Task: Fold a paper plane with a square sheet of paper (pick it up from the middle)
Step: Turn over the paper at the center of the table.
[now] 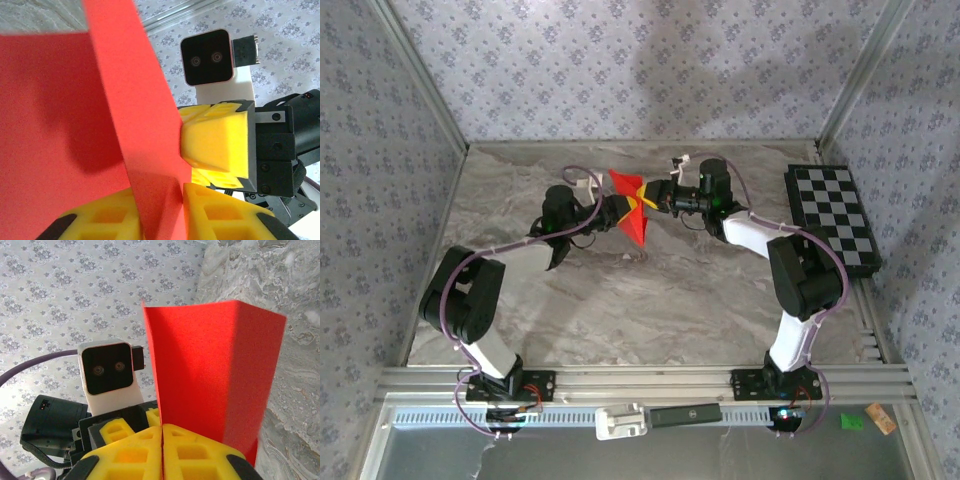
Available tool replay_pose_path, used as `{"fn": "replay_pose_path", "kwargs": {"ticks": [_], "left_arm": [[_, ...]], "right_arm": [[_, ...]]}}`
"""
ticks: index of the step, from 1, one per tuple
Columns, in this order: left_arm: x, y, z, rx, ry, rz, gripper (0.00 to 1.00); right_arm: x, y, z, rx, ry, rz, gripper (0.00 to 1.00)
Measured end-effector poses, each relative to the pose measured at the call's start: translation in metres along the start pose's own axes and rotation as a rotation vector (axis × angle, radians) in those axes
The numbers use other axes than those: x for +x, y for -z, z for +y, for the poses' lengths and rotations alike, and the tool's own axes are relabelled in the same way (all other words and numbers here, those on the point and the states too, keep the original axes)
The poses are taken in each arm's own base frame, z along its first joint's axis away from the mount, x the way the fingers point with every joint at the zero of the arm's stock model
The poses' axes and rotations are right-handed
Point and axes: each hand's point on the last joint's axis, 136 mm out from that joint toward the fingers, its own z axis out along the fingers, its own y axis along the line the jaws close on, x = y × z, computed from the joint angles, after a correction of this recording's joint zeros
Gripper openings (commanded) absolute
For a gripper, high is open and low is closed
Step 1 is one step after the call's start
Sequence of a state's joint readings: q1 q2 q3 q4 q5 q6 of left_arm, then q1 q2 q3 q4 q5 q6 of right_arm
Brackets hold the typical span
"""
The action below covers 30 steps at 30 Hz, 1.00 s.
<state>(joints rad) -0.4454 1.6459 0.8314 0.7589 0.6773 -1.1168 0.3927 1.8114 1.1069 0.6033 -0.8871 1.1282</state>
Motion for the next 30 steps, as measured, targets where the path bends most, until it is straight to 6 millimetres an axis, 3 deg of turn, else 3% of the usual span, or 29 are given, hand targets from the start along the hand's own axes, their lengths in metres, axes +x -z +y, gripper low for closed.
{"fn": "replay_pose_path", "kwargs": {"ticks": [6, 10, 16, 25, 30], "left_arm": [[-0.001, 0.001, 0.009, -0.037, 0.023, 0.001, 0.12], [-0.002, 0.005, 0.026, -0.104, 0.034, 0.007, 0.11], [-0.009, 0.016, 0.054, -0.344, -0.034, 0.03, 0.11], [-0.037, 0.033, 0.056, -0.802, -0.3, 0.059, 0.12], [-0.033, 0.037, 0.095, -1.151, -0.456, 0.151, 0.12]], "right_arm": [[-0.001, 0.005, -0.011, 0.043, 0.016, -0.014, 0.38], [-0.007, 0.023, -0.024, 0.153, 0.044, -0.071, 0.48], [-0.023, 0.07, -0.03, 0.373, 0.172, -0.21, 0.5], [-0.023, 0.126, -0.046, 0.654, 0.314, -0.312, 0.55], [-0.021, 0.145, -0.062, 0.753, 0.311, -0.339, 0.56]]}}
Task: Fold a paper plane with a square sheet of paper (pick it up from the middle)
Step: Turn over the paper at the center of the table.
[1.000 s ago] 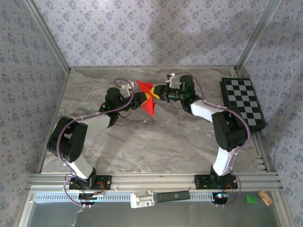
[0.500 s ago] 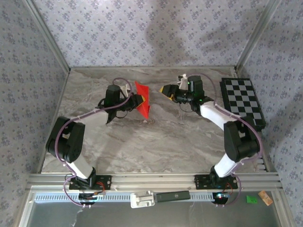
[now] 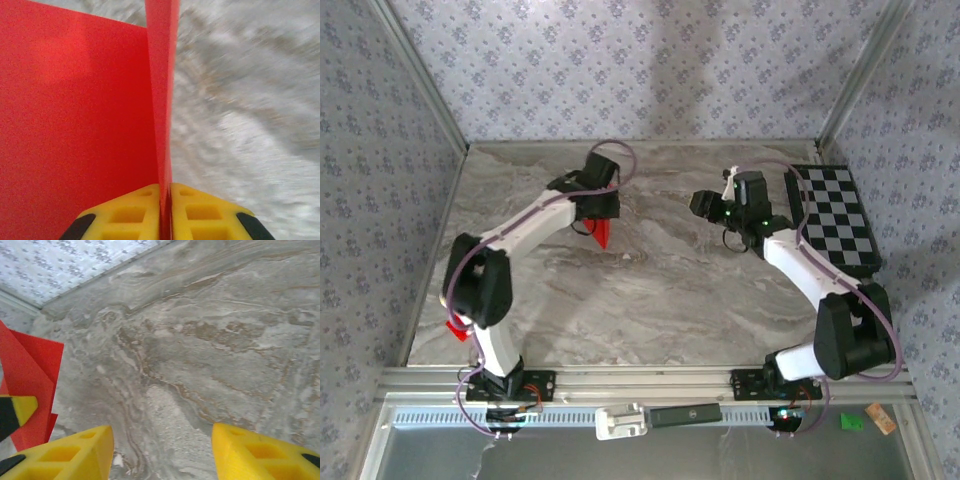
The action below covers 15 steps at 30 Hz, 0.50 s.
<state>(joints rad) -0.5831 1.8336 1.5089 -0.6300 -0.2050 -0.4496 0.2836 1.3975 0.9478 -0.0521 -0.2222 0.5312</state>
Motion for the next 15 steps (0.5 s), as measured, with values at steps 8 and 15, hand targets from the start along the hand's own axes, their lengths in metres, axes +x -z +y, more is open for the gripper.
{"fn": "replay_pose_path", "kwargs": {"ticks": [8, 15], "left_arm": [[0.04, -0.05, 0.012, -0.407, -0.332, 0.124, 0.12], [0.045, -0.067, 0.014, -0.535, -0.433, 0.143, 0.13]], "right_arm": [[0.006, 0.001, -0.018, 0.069, -0.011, 0.005, 0.56], [0.01, 0.002, -0.028, 0.091, -0.024, 0.013, 0.56]]}}
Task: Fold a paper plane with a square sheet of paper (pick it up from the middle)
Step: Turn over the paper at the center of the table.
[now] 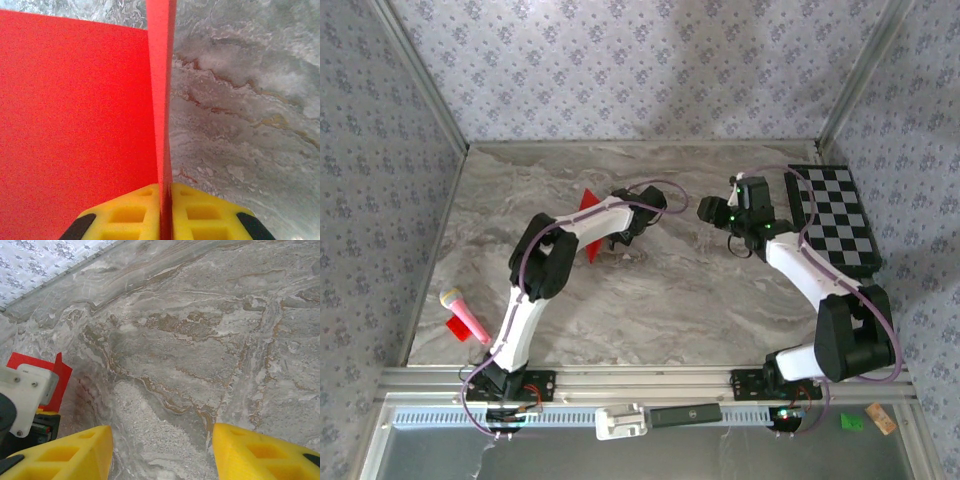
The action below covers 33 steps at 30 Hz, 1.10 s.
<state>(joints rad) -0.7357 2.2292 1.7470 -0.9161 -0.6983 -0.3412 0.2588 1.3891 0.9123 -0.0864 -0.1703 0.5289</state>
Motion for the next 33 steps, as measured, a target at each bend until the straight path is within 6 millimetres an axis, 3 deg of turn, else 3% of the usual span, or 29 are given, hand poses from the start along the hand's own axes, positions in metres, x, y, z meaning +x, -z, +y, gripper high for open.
{"fn": "replay_pose_path", "kwargs": {"ticks": [22, 29, 33], "left_arm": [[0.003, -0.011, -0.031, 0.07, 0.033, 0.048, 0.25], [0.003, -0.003, -0.041, 0.161, 0.095, 0.075, 0.38], [0.002, 0.011, -0.057, 0.289, 0.15, 0.097, 0.48]], "right_arm": [[0.0, 0.0, -0.007, 0.008, -0.018, 0.004, 0.56], [0.002, -0.002, -0.008, 0.005, -0.021, 0.013, 0.57], [0.003, -0.004, -0.009, 0.005, -0.031, 0.021, 0.57]]}}
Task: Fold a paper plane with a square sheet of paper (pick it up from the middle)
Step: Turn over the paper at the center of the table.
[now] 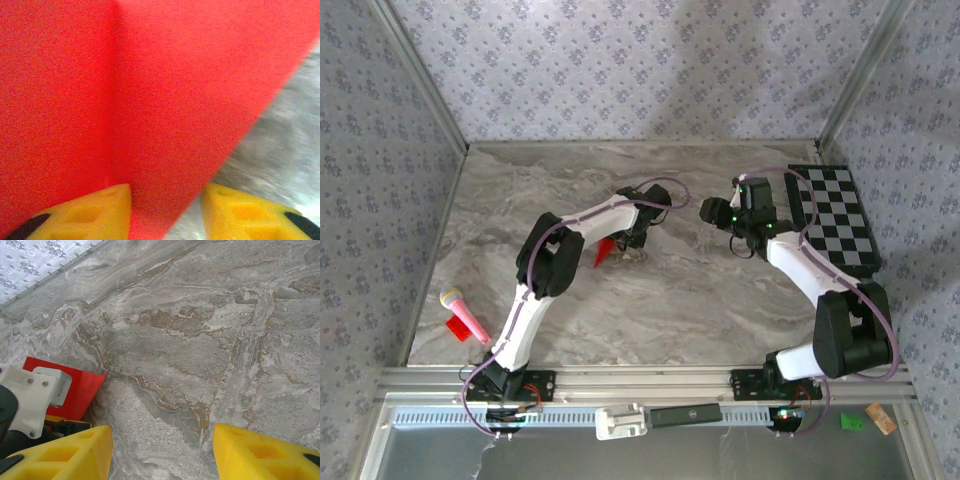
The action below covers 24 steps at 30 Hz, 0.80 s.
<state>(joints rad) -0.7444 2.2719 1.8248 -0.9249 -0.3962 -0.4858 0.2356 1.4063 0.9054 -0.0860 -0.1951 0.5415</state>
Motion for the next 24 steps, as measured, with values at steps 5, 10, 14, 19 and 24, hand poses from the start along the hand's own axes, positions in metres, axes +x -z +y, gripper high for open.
{"fn": "replay_pose_path", "kwargs": {"ticks": [5, 10, 14, 19, 24], "left_arm": [[-0.001, 0.02, -0.034, 0.221, 0.066, 0.019, 0.58], [0.006, 0.048, -0.06, 0.435, 0.136, 0.064, 0.61], [0.01, 0.07, -0.079, 0.583, 0.207, 0.105, 0.64], [0.009, 0.094, -0.086, 0.688, 0.279, 0.117, 0.65], [0.004, 0.11, -0.084, 0.765, 0.326, 0.112, 0.66]], "right_arm": [[-0.001, -0.001, -0.003, -0.003, -0.018, -0.002, 0.57], [0.0, -0.001, -0.007, -0.012, -0.049, 0.007, 0.58], [0.002, 0.0, -0.004, -0.034, -0.06, 0.021, 0.6], [0.006, -0.001, 0.0, -0.056, -0.059, 0.042, 0.6], [0.016, -0.007, 0.003, -0.062, -0.055, 0.082, 0.6]]}}
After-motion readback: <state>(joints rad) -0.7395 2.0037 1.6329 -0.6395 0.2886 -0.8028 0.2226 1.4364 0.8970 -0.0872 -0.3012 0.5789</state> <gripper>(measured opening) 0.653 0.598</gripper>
